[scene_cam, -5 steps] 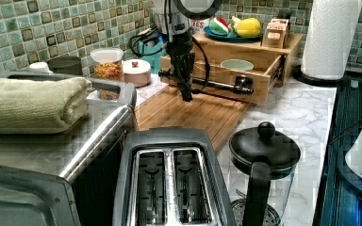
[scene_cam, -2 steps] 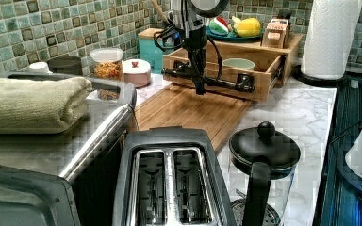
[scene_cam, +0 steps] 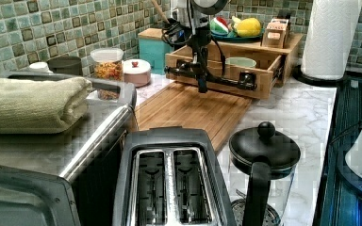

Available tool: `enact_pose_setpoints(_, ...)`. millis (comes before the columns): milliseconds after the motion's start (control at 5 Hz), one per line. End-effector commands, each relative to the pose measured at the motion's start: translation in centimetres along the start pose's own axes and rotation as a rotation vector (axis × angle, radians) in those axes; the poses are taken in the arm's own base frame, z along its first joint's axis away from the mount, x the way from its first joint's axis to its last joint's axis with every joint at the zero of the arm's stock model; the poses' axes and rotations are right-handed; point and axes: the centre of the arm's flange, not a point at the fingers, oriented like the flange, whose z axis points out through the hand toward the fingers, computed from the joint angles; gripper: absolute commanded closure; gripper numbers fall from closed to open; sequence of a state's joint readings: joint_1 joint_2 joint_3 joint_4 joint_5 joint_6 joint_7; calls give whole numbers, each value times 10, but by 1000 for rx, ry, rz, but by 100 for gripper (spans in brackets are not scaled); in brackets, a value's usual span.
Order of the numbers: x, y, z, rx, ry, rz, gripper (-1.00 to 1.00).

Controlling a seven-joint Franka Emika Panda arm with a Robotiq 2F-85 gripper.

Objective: Close the drawer.

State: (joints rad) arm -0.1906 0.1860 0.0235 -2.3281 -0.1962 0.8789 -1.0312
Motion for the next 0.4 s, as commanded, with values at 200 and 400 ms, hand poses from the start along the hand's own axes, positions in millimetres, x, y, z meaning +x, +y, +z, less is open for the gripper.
enact_pose_setpoints(200,-68,195,-29,-39,121,257,100)
enact_pose_setpoints(400,-81,225,-26,-68,144,252,100)
